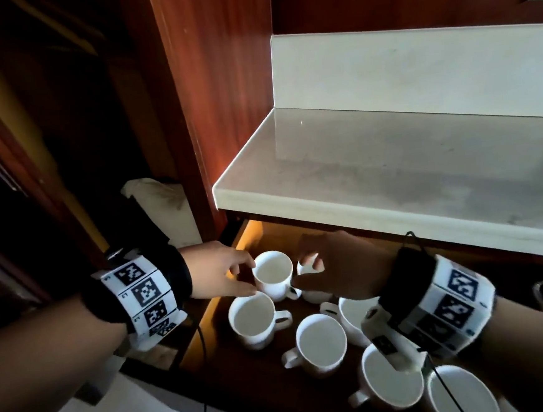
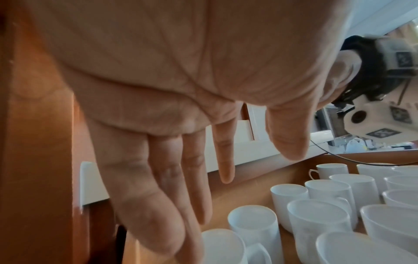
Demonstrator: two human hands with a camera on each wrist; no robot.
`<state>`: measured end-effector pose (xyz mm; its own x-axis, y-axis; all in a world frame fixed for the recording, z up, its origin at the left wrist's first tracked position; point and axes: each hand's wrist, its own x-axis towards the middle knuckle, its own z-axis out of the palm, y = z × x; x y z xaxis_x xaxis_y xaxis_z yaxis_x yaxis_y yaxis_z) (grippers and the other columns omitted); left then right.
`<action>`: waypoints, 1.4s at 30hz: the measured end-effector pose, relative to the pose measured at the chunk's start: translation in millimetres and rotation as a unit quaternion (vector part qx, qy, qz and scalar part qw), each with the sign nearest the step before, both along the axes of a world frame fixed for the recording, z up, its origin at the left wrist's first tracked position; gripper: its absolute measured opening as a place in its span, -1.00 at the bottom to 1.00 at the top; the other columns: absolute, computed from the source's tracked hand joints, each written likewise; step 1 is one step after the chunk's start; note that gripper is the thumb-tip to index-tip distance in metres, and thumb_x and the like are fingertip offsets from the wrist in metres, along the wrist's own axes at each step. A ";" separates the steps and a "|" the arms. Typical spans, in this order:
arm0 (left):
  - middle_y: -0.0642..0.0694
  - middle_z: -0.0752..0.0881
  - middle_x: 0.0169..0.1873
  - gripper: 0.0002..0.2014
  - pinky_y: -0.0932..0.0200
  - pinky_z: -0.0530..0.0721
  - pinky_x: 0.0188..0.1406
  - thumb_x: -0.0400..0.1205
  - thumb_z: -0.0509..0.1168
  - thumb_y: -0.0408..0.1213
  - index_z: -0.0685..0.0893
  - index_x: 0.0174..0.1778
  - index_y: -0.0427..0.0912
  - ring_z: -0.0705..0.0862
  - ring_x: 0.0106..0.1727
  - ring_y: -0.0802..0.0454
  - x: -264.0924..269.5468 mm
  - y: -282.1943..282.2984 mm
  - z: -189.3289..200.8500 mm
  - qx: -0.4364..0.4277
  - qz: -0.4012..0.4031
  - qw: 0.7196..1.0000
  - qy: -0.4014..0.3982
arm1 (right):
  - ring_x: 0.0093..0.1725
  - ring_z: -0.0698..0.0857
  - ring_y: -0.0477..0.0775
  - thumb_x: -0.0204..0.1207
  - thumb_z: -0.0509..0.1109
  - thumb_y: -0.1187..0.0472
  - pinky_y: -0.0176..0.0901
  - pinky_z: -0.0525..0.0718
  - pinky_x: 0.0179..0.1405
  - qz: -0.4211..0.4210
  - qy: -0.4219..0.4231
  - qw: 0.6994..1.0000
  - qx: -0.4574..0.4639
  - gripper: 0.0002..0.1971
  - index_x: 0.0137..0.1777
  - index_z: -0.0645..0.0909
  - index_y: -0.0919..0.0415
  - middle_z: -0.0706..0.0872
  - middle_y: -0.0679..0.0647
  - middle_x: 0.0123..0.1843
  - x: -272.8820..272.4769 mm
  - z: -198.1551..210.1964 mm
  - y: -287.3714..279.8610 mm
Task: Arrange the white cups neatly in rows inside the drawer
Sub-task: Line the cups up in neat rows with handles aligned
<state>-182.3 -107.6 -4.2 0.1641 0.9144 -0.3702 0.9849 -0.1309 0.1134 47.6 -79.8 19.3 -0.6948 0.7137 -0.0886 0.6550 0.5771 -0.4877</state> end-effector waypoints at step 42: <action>-0.15 0.75 -0.04 -0.82 0.08 0.65 -0.12 0.67 0.24 -0.21 0.71 0.04 -0.17 0.74 0.02 -0.11 -33.7 9.8 -83.9 0.040 -0.232 0.972 0.019 | 0.21 0.70 0.24 0.57 0.30 0.21 -0.10 0.62 0.09 -0.013 -0.285 0.958 -0.036 -0.69 0.25 0.63 0.31 0.74 0.26 0.19 -130.7 -122.1 -4.2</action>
<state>-216.0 -97.7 -88.1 0.5527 0.7716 -0.3150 0.8214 -0.5682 0.0495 -83.0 -84.0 -102.8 -0.5011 0.7078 -0.4980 0.8405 0.5352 -0.0851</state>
